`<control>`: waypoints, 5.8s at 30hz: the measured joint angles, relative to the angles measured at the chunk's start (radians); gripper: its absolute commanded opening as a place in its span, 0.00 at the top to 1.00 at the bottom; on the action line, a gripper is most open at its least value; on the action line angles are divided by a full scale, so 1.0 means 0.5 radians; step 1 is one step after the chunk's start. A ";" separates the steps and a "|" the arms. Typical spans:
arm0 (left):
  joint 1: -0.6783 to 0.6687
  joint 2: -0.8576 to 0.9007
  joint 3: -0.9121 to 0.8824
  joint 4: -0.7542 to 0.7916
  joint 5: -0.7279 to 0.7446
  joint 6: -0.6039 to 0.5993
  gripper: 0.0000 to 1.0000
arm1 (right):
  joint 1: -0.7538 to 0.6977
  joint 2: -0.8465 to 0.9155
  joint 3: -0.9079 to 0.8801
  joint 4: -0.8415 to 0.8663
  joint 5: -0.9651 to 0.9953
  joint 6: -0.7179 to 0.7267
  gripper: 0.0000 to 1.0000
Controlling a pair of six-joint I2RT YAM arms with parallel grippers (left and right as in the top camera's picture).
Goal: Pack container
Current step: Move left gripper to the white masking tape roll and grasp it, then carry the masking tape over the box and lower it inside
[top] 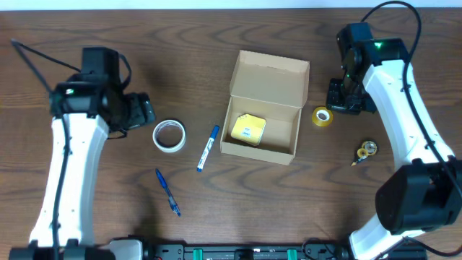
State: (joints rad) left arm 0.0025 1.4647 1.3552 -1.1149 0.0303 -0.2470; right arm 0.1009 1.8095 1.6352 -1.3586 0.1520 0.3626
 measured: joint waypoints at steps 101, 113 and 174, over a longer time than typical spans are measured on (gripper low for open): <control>-0.678 0.855 0.780 -0.253 -0.138 0.098 0.94 | -0.402 -0.194 0.489 -0.024 0.039 -0.210 0.01; -1.328 0.855 0.974 -0.187 -0.206 0.143 0.94 | -0.404 -0.194 0.489 -0.023 0.026 -0.210 0.01; -1.707 1.379 0.975 0.482 0.370 0.365 0.94 | -0.849 -0.194 0.489 0.024 -0.187 -0.430 0.01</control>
State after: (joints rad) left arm -0.8513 2.1540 1.8427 -0.8738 0.2153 -0.0647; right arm -0.3237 1.7126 1.8797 -1.3464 0.0586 0.1474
